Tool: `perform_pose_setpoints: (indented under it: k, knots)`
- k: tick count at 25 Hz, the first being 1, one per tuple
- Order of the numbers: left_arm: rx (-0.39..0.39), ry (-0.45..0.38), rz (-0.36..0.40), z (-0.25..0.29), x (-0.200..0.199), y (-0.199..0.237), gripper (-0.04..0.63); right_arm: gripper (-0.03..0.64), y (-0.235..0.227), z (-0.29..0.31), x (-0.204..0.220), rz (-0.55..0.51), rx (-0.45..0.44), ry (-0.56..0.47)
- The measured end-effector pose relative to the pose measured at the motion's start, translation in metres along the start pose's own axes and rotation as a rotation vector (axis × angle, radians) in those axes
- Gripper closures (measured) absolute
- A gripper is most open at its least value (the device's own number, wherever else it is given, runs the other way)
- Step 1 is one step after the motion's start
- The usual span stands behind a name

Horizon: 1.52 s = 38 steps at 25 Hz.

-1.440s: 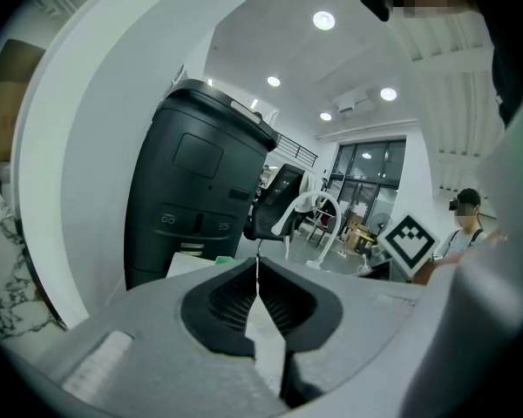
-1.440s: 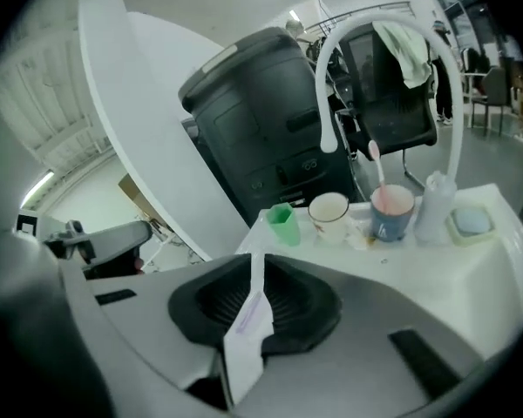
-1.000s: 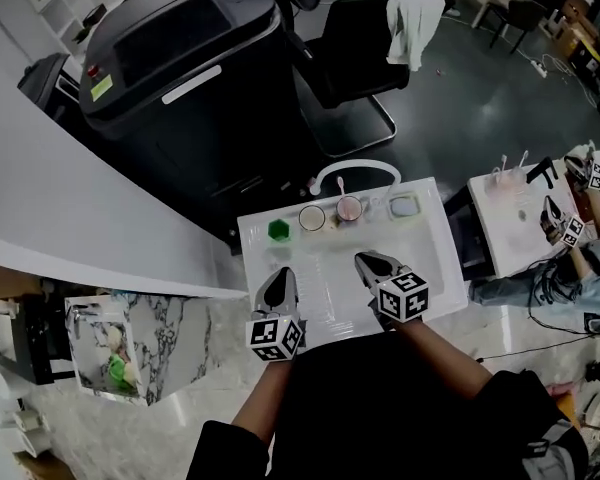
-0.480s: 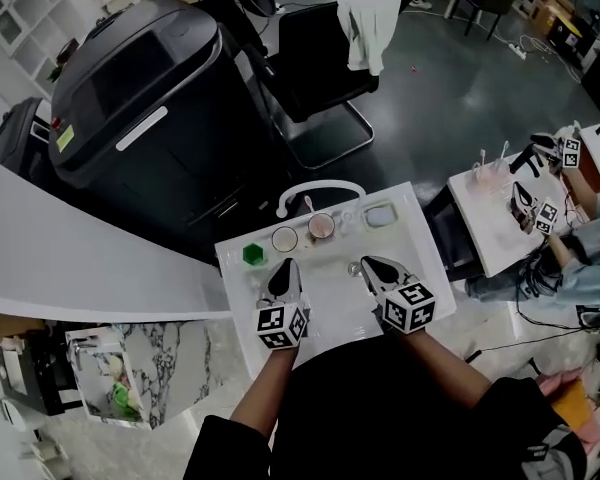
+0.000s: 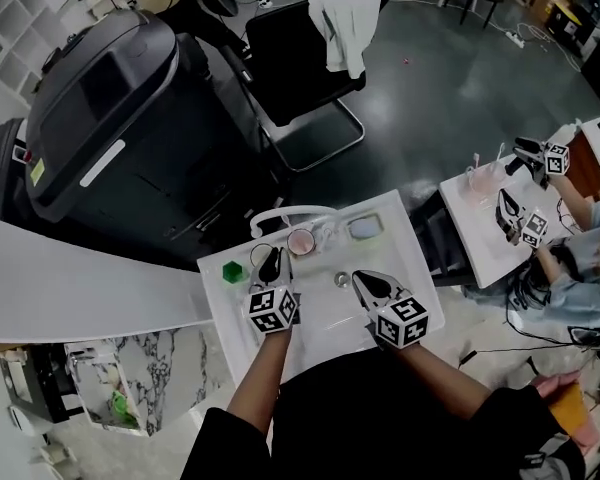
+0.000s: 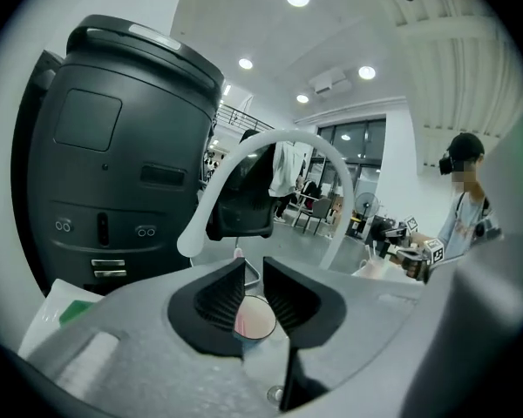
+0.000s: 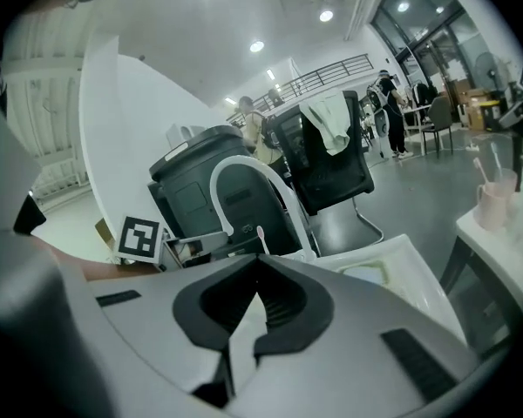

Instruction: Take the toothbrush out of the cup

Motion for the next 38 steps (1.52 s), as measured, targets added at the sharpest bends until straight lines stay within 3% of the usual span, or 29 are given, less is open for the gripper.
perform_pose_setpoints:
  k: [6,12,23,29,38]
  knots:
    - [-0.053,0.038,-0.032,0.042,0.013,0.008,0.486,0.615,-0.025,0.002,0.007,0.021,-0.01,0.008]
    - [-0.078,0.073,-0.061,0.077,0.024,0.016,0.486,0.615,-0.054,0.0,0.018,0.041,0.01,0.032]
    - [-0.161,0.172,-0.036,0.11,0.033,0.014,0.489,0.615,-0.076,-0.007,0.023,0.045,0.019,0.06]
    - [-0.199,0.204,-0.041,0.115,0.037,0.021,0.544,0.615,-0.075,-0.007,0.027,0.048,0.023,0.065]
    - [-0.151,0.171,-0.012,0.097,0.03,0.008,0.554,0.615,-0.062,-0.009,0.028,0.026,0.032,0.073]
Point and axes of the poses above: the fingertips, and each gripper's own axes: z forward along the fingers, y to its left, x out of its underside, the point moved 8 cm from there along -z, backward along the fingers, and after that the axes turned 11 degrees about -z, right-handed, at the moved point
